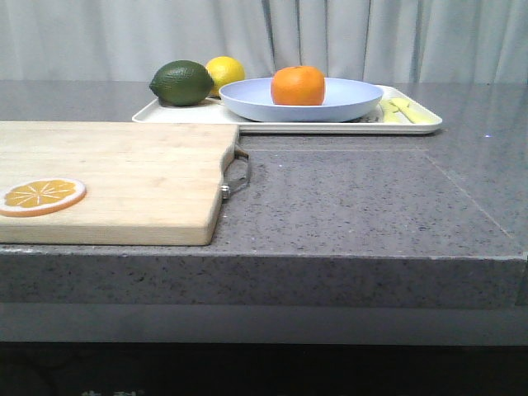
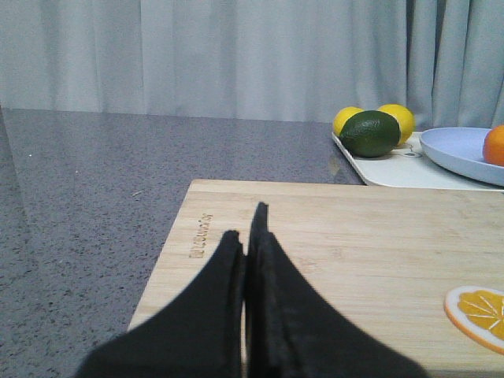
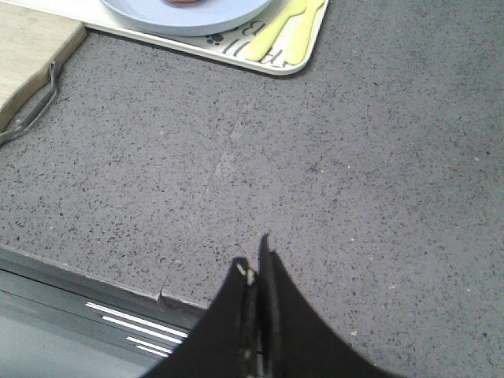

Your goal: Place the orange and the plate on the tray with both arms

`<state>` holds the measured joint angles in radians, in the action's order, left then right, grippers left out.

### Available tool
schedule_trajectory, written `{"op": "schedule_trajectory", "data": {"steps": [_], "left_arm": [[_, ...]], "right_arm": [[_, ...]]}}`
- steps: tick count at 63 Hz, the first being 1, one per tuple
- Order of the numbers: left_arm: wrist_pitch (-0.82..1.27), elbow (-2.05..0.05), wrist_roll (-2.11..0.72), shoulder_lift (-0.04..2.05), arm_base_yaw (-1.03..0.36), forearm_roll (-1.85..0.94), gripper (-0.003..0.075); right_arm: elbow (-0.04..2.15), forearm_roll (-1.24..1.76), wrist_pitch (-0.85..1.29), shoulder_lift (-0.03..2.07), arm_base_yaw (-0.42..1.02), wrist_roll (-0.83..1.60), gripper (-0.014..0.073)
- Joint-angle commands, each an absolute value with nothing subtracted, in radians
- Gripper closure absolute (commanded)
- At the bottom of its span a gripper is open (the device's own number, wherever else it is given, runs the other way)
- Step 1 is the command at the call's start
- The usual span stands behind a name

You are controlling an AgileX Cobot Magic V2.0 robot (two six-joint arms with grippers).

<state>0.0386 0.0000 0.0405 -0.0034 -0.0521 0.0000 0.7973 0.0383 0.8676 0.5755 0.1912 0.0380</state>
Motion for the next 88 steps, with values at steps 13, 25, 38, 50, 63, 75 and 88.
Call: {"op": "schedule_trajectory", "data": {"steps": [13, 25, 38, 50, 63, 75, 88], "left_arm": [[-0.044, 0.007, 0.048, -0.025, -0.059, -0.011, 0.0738], [-0.044, 0.007, 0.048, -0.025, -0.059, -0.011, 0.0738], [-0.044, 0.007, 0.048, -0.025, -0.059, -0.011, 0.0738], [-0.044, 0.007, 0.048, -0.025, -0.059, -0.011, 0.0738], [-0.044, 0.007, 0.048, -0.025, -0.059, -0.011, 0.0738], [-0.044, 0.007, 0.048, -0.025, -0.059, -0.011, 0.0738], [-0.044, 0.007, 0.048, -0.025, -0.059, -0.011, 0.0738]], "right_arm": [[0.818, 0.029, 0.804, 0.577, 0.189, 0.048, 0.0662], [0.818, 0.029, 0.801, 0.576, 0.189, 0.048, 0.0662], [0.7, 0.009, 0.68, 0.438, 0.136, 0.049, 0.0662], [0.427, 0.009, 0.378, 0.22, 0.075, 0.049, 0.0662], [0.151, 0.009, 0.161, 0.034, 0.037, 0.049, 0.0662], [-0.015, 0.009, -0.014, -0.031, 0.037, 0.049, 0.0662], [-0.022, 0.01, -0.015, -0.031, 0.034, 0.049, 0.0662]]}}
